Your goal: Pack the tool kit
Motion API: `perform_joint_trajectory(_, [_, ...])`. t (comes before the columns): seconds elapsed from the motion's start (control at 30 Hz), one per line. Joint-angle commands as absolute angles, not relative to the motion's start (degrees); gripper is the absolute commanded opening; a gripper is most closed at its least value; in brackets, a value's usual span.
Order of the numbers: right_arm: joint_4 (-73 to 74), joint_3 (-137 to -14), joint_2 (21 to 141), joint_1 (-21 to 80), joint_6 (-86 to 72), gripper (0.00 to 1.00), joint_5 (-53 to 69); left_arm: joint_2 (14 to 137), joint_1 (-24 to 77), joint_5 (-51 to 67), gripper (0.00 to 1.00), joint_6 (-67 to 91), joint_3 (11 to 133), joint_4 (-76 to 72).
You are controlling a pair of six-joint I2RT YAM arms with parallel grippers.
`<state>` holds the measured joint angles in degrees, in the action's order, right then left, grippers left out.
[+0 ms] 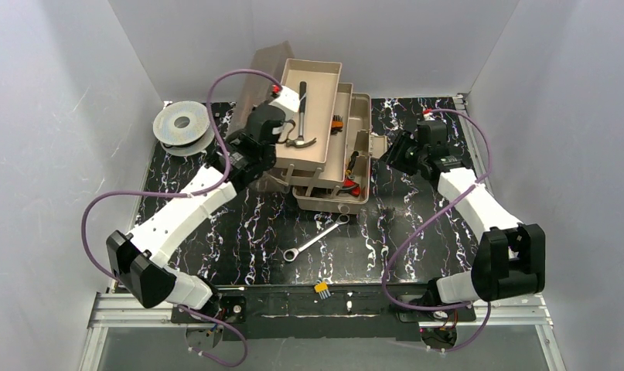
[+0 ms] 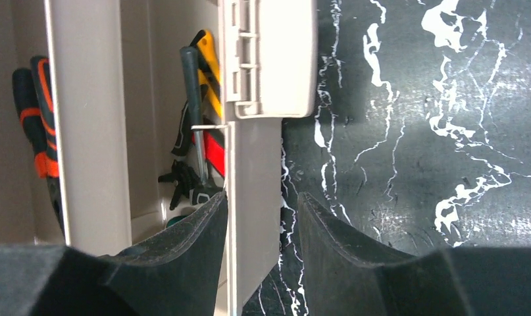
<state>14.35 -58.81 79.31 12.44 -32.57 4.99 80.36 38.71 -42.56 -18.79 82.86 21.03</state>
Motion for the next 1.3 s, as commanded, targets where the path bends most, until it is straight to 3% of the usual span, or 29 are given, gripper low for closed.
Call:
perform_joint_trajectory(0.0, [11.74, -59.18, 80.74, 10.19, -35.17, 0.51, 9.06, 78.71, 47.17, -51.8, 0.0, -30.49, 83.18, 4.71])
perform_joint_trajectory(0.3, [11.89, -58.85, 79.98, 6.6, -36.97, 0.51, 10.0, 89.94, 59.27, -64.73, 0.0, -55.42, 78.63, -23.39])
perform_joint_trajectory(0.53, [11.87, -57.76, 77.7, 3.24, -38.14, 0.53, 9.24, 97.08, 66.22, -65.29, 0.0, -48.0, 81.61, -18.67])
perform_joint_trajectory(0.6, [11.56, -57.29, 77.1, 2.65, -38.56, 0.55, 9.16, 98.8, 67.52, -64.44, 0.01, -39.51, 84.18, -9.57])
perform_joint_trajectory(0.63, [11.36, -57.0, 76.88, 2.5, -38.76, 0.57, 9.2, 99.47, 68.01, -63.18, 0.07, -33.71, 86.1, -3.13])
perform_joint_trajectory(0.77, [11.22, -56.66, 76.65, 2.14, -39.17, 0.62, 9.2, 100.77, 69.15, -56.61, 0.61, -14.42, 91.53, 13.57])
perform_joint_trajectory(0.87, [11.22, -56.71, 76.65, 1.68, -39.13, 0.63, 9.13, 100.03, 69.12, -47.73, 0.81, -3.62, 95.37, 22.0])
perform_joint_trajectory(1.0, [11.15, -57.3, 77.03, 0.11, -39.31, 0.64, 8.87, 94.78, 65.6, -23.51, 0.91, 10.77, 98.84, 26.97])
perform_joint_trajectory(1.17, [11.18, -57.95, 77.86, -0.08, -39.59, 0.64, 9.5, 85.75, 52.24, 4.69, 0.93, 26.88, 93.53, 19.95])
perform_joint_trajectory(1.27, [10.65, -58.3, 78.25, -0.36, -39.09, 0.63, 10.58, 80.49, 44.18, 14.12, 0.94, 33.04, 88.21, 15.64])
